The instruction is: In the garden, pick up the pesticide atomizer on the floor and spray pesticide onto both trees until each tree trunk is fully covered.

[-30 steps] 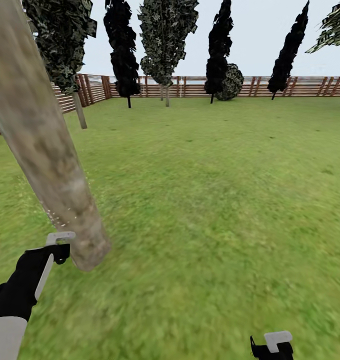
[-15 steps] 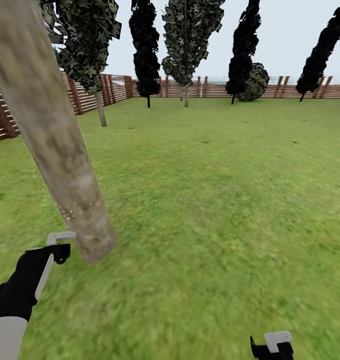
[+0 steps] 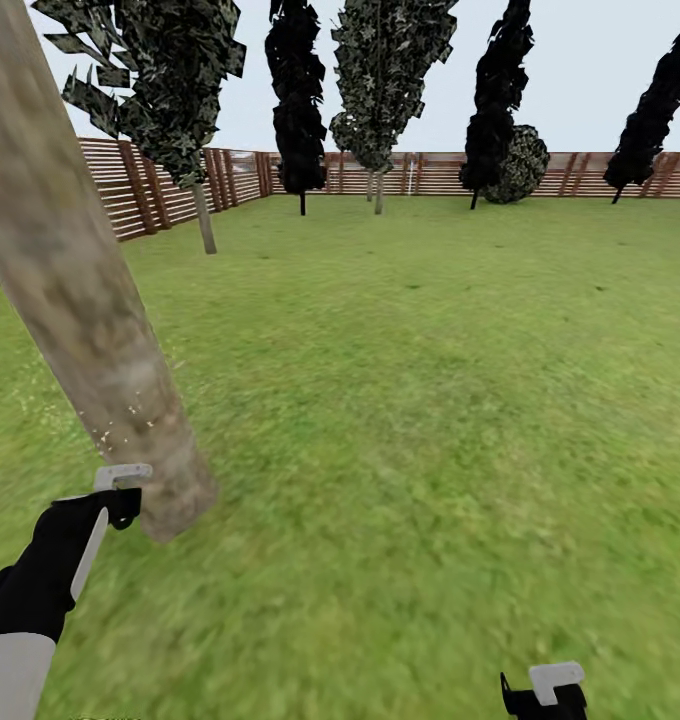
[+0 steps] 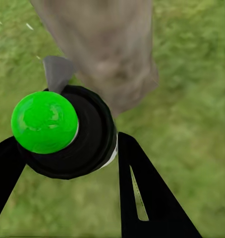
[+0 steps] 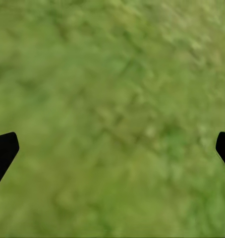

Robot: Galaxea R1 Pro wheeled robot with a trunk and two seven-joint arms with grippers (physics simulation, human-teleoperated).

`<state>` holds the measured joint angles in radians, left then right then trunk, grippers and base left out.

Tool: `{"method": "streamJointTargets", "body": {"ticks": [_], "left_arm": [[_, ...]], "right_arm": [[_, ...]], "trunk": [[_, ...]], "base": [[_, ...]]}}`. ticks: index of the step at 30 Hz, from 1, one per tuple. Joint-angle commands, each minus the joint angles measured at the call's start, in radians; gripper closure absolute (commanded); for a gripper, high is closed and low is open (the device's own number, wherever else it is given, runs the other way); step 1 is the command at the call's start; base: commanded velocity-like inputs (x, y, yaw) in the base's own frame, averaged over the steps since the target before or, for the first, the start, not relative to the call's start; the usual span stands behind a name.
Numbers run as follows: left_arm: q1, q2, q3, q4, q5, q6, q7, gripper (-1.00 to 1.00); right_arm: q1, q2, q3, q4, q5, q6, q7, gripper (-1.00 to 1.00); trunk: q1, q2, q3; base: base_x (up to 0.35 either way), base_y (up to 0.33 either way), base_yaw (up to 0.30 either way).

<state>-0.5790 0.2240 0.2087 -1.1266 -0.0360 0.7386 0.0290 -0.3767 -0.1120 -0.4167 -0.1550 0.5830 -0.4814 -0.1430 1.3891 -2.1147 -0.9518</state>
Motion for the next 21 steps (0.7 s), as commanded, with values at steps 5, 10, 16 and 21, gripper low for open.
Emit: {"method": "streamJointTargets", "body": {"ticks": [5, 10, 16, 21], "left_arm": [[-0.001, 0.000, -0.001, -0.001, -0.007, 0.005, 0.006, 1.00], [-0.001, -0.022, -0.002, -0.001, -0.007, 0.002, 0.008, 1.00], [-0.001, -0.023, -0.002, -0.002, -0.007, -0.001, 0.009, 1.00], [-0.001, -0.023, -0.001, -0.004, -0.007, -0.001, 0.009, 1.00]], "right_arm": [[-0.001, 0.000, -0.005, 0.002, 0.011, -0.003, -0.005, -1.00], [-0.001, 0.001, -0.005, 0.002, 0.011, -0.003, -0.005, -1.00], [-0.001, 0.000, -0.005, 0.002, 0.011, -0.003, -0.005, -1.00], [-0.001, 0.001, -0.005, 0.002, 0.011, -0.003, -0.005, -1.00]], "trunk": [[0.000, 0.000, -0.001], [0.000, 0.000, -0.001], [0.000, 0.000, -0.001], [0.000, 0.000, -0.001]], "base": [[0.140, -0.252, 0.274], [0.146, -0.251, 0.277], [0.223, -0.211, 0.277], [0.210, -0.209, 0.277]]}}
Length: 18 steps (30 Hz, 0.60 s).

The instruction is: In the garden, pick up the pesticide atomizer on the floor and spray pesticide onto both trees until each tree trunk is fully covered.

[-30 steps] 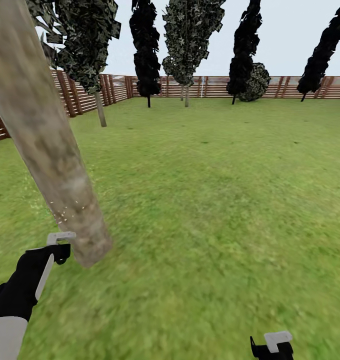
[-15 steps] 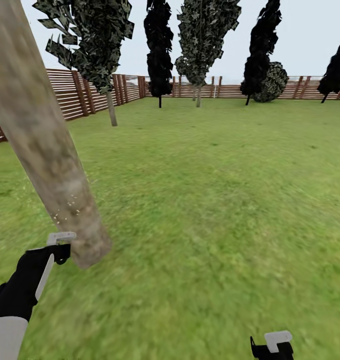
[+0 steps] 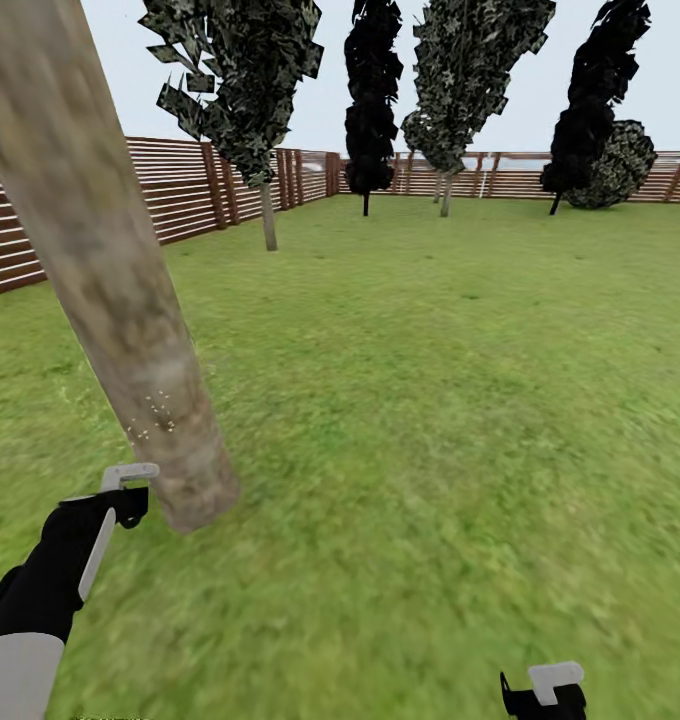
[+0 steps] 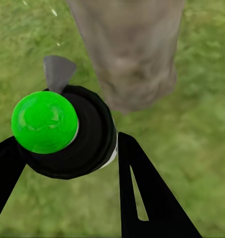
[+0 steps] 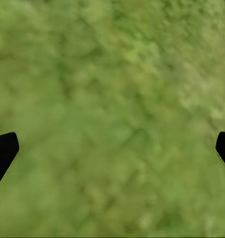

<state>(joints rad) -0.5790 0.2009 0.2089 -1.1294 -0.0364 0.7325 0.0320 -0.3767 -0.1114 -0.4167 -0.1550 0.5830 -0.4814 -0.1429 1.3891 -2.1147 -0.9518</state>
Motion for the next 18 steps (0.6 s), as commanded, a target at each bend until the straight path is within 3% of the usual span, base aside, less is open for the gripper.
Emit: {"method": "streamJointTargets", "body": {"ticks": [1, 9, 12, 13, 17, 18], "left_arm": [[-0.001, 0.001, 0.003, -0.001, -0.007, 0.007, 0.006, 1.00], [-0.022, -0.009, -0.001, -0.017, 0.011, 0.007, -0.010, 1.00], [-0.068, -0.042, -0.007, -0.027, 0.011, 0.014, -0.044, 1.00], [-0.109, -0.047, -0.016, -0.028, 0.010, 0.019, -0.049, 1.00], [-0.185, -0.030, -0.022, -0.020, 0.010, 0.056, -0.051, 1.00], [-0.196, -0.011, -0.017, -0.017, 0.008, 0.063, -0.052, 1.00]], "right_arm": [[-0.001, 0.001, -0.005, 0.002, 0.011, -0.003, -0.005, -1.00], [-0.001, -0.001, -0.005, 0.001, 0.010, -0.003, -0.004, -1.00], [-0.001, -0.001, -0.005, 0.001, 0.010, -0.003, -0.004, -1.00], [-0.001, -0.002, -0.005, 0.002, 0.011, -0.003, -0.005, -1.00], [-0.001, -0.005, -0.006, 0.001, 0.010, -0.003, -0.006, -1.00], [-0.001, -0.006, -0.007, 0.001, 0.009, -0.003, -0.006, -1.00]], "trunk": [[0.000, 0.000, -0.001], [0.000, 0.000, -0.001], [0.000, 0.000, -0.001], [0.000, 0.000, -0.001], [0.000, 0.000, -0.001], [0.000, 0.000, -0.001]], "base": [[0.051, -0.243, 0.277], [-0.083, -0.091, 0.231], [-0.001, -0.001, 0.016], [0.000, 0.000, 0.002], [0.000, 0.000, 0.000], [0.000, 0.000, 0.000]]}}
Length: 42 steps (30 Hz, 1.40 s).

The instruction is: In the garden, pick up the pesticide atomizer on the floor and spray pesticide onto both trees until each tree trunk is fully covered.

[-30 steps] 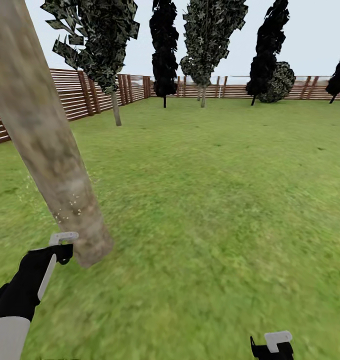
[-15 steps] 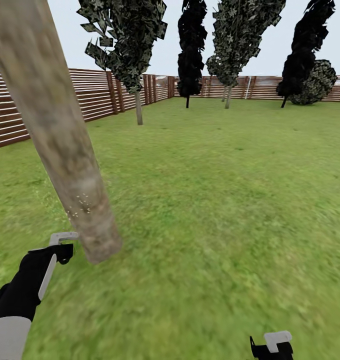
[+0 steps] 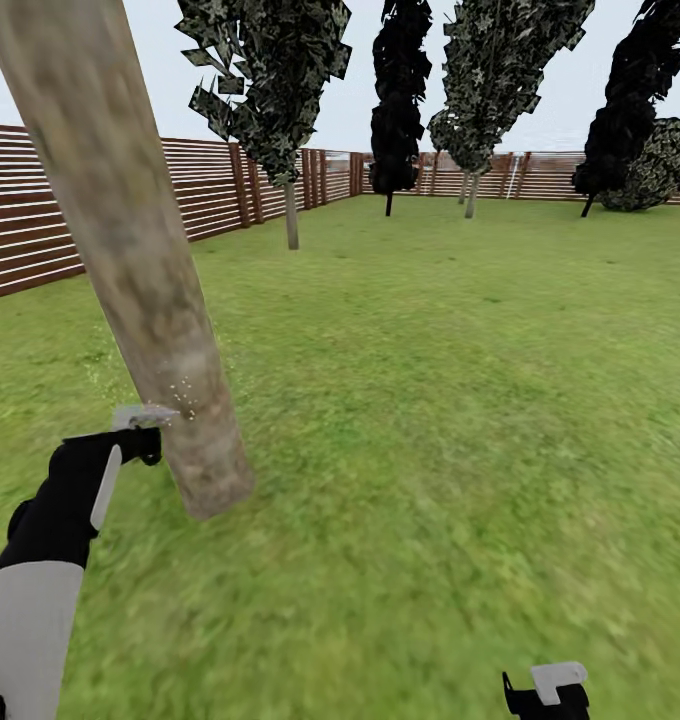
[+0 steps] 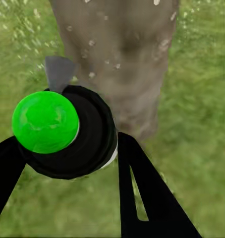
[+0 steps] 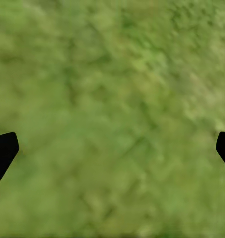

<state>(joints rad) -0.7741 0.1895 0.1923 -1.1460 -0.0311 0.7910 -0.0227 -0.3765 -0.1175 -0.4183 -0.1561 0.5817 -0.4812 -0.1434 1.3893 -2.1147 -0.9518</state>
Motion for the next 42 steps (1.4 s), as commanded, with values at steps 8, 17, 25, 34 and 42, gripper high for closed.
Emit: {"method": "streamJointTargets", "body": {"ticks": [8, 17, 25, 34, 42], "left_arm": [[-0.036, 0.058, -0.005, -0.007, 0.006, 0.077, -0.002, 1.00], [-0.044, 0.071, -0.037, -0.013, -0.005, 0.177, -0.159, 1.00], [-0.034, 0.073, -0.039, -0.012, -0.011, 0.206, -0.163, 1.00], [-0.031, 0.071, -0.057, -0.012, -0.010, 0.205, -0.163, 1.00], [-0.031, 0.072, -0.056, -0.014, -0.012, 0.206, -0.161, 1.00]], "right_arm": [[-0.001, 0.001, -0.005, 0.001, 0.010, -0.004, -0.005, -1.00], [-0.001, 0.001, -0.005, 0.001, 0.010, -0.004, -0.005, -1.00], [-0.001, 0.002, -0.005, 0.001, 0.010, -0.004, -0.005, -1.00], [-0.001, 0.003, -0.005, 0.001, 0.010, -0.004, -0.005, -1.00], [-0.001, 0.003, -0.005, 0.000, 0.010, -0.004, -0.005, -1.00]], "trunk": [[0.000, 0.000, -0.001], [0.000, 0.000, -0.001], [0.000, 0.000, -0.001], [0.000, 0.000, -0.001], [0.000, 0.000, -0.001]], "base": [[0.000, 0.000, 0.062], [0.000, 0.000, 0.210], [0.229, 0.038, 0.052], [0.230, -0.149, 0.079], [0.093, -0.265, 0.000]]}}
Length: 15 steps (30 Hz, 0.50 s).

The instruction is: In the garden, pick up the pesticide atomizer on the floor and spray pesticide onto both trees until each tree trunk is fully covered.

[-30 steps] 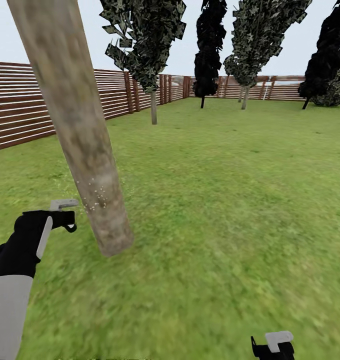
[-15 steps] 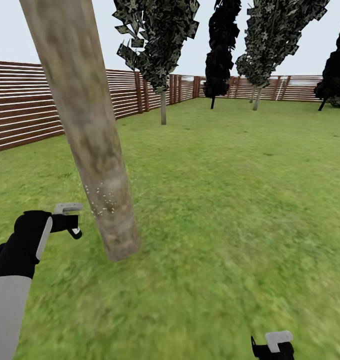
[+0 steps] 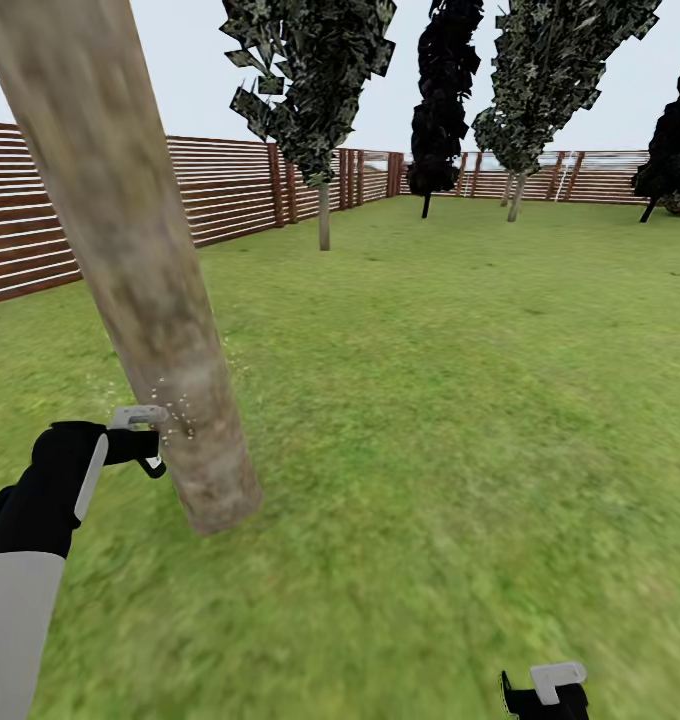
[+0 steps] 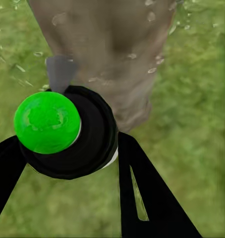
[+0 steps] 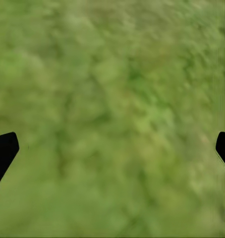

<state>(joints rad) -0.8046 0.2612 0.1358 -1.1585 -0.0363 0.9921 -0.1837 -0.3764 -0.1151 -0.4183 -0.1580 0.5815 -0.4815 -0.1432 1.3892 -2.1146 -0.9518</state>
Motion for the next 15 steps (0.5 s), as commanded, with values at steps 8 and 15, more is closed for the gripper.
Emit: {"method": "streamJointTargets", "body": {"ticks": [8, 15], "left_arm": [[-0.001, 0.001, 0.000, -0.001, -0.007, 0.005, 0.000, 1.00], [-0.001, 0.001, 0.001, -0.001, -0.007, 0.005, 0.000, 1.00]], "right_arm": [[-0.001, 0.000, -0.005, 0.002, 0.011, -0.003, -0.005, -1.00], [-0.001, 0.000, -0.005, 0.002, 0.011, -0.003, -0.005, -1.00]], "trunk": [[0.000, 0.000, -0.001], [0.000, 0.000, -0.001]], "base": [[0.021, -0.272, 0.000], [0.000, -0.274, 0.000]]}}
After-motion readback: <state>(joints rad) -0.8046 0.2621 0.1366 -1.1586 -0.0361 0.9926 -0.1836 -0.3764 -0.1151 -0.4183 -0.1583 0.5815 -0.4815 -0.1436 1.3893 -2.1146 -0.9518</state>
